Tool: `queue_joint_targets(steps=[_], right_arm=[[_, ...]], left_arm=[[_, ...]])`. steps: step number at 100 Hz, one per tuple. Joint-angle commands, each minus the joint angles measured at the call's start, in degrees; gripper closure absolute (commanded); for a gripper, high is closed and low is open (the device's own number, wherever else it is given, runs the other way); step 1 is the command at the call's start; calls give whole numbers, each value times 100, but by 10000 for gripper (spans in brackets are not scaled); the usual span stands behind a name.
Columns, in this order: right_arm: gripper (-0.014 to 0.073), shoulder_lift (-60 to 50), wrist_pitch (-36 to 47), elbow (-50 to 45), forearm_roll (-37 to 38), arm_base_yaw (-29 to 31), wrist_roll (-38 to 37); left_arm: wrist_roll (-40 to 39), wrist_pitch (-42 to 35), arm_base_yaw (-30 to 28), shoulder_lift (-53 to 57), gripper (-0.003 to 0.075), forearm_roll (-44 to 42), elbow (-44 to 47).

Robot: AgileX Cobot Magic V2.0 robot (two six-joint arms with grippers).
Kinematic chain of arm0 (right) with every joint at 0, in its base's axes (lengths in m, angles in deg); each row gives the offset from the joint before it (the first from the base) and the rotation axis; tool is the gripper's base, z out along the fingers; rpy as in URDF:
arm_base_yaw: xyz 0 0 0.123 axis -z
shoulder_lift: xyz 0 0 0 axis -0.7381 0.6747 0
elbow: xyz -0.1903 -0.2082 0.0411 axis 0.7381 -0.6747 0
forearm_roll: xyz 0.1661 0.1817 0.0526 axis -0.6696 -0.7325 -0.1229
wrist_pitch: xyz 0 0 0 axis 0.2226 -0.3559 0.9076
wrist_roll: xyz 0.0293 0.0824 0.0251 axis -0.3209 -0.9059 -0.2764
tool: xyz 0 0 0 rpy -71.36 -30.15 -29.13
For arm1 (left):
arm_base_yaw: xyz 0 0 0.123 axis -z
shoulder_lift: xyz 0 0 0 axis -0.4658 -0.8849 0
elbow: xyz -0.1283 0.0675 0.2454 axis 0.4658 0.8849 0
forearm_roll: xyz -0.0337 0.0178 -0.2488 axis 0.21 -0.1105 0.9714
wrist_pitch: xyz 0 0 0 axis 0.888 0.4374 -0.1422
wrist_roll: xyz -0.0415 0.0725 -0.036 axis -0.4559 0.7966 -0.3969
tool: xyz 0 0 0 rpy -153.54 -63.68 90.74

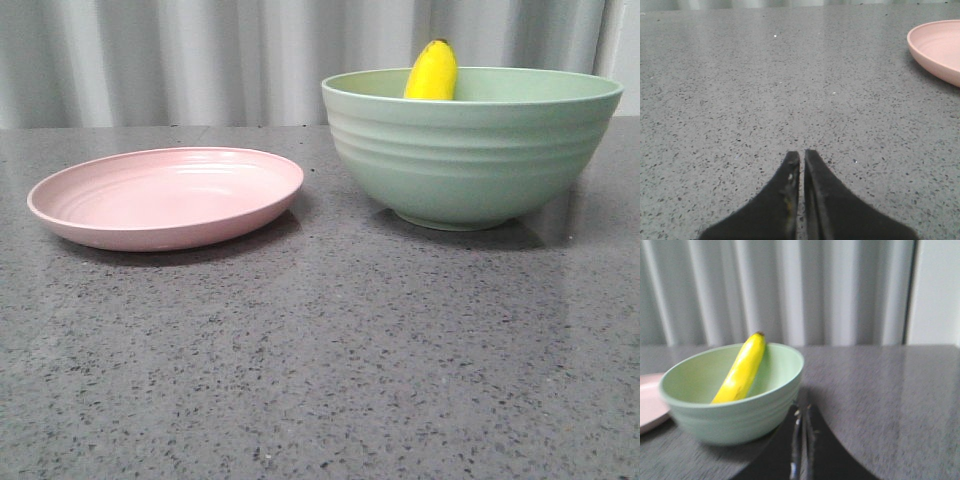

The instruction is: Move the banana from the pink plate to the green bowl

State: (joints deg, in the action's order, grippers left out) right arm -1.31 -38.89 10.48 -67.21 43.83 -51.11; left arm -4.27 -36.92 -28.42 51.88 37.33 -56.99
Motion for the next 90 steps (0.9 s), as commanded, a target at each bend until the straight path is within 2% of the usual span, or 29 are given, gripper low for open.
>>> queue_joint_targets(steps=[1,11,25,29,52,71,90], right_arm=[[673,-46,1775,-468,-15,264,0],[673,-46,2506,-1061,-15,487,-197],[673,-58,2646,-1544,-15,752,-308],[673,-83,2201,-1530,29,817,-310],[673,-83,1207,-1530,160,897,-310],[673,-83,-60,-1530,222,897,-255],[673,-83,-186,-1530,242,897,-202]], left_arm=[[3,-211,6,188,739,50,151],[3,-211,6,188,739,50,151],[3,-211,6,188,739,50,151],[3,-211,6,188,739,50,151],[3,-222,6,188,739,50,151],[3,-222,6,188,739,50,151],[3,-222,6,188,739,50,151]])
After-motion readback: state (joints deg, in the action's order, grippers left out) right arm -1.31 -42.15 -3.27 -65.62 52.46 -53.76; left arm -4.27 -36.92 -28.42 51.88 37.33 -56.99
